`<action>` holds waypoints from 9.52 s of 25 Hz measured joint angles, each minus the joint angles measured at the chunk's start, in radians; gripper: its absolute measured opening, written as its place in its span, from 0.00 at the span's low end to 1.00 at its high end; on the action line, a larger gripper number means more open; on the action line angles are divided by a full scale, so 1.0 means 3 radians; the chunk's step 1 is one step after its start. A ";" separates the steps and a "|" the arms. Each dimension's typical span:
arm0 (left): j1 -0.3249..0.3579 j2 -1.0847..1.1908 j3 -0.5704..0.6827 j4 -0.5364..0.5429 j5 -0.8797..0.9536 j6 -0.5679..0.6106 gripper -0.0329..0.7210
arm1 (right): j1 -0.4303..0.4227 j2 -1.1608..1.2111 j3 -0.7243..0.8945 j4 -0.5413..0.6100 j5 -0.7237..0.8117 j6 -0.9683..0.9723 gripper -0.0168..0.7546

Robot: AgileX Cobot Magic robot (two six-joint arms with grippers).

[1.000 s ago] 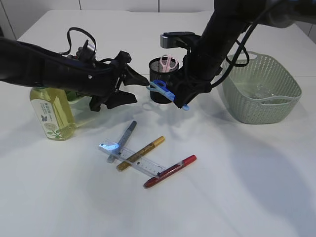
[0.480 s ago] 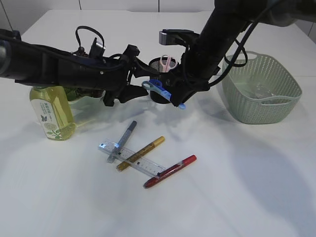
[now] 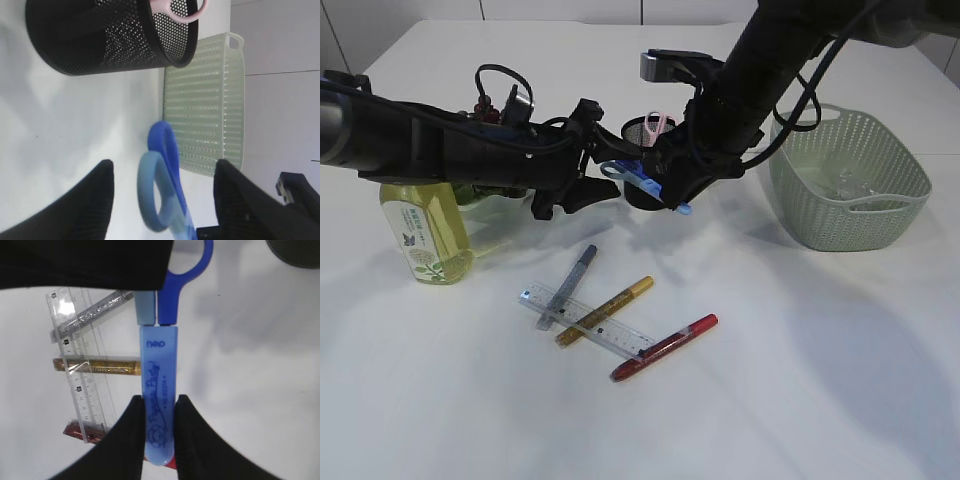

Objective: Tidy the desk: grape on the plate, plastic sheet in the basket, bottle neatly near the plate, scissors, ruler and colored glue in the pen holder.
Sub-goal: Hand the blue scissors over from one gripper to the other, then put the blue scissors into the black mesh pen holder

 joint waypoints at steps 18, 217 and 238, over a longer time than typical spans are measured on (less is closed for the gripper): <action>-0.0129 0.0159 -0.0245 -0.0014 0.0021 -0.0013 0.56 | 0.0000 0.0000 0.0000 0.0056 0.0000 -0.0036 0.21; -0.0574 0.0696 -0.2395 0.4934 -0.1380 -0.1935 0.11 | 0.0000 -0.2887 0.3021 -0.0746 -0.0125 0.1260 0.43; -0.0545 0.0886 -0.2395 0.4914 -0.1493 -0.1932 0.11 | 0.0000 -0.2887 0.3021 -0.0705 -0.0149 0.1254 0.43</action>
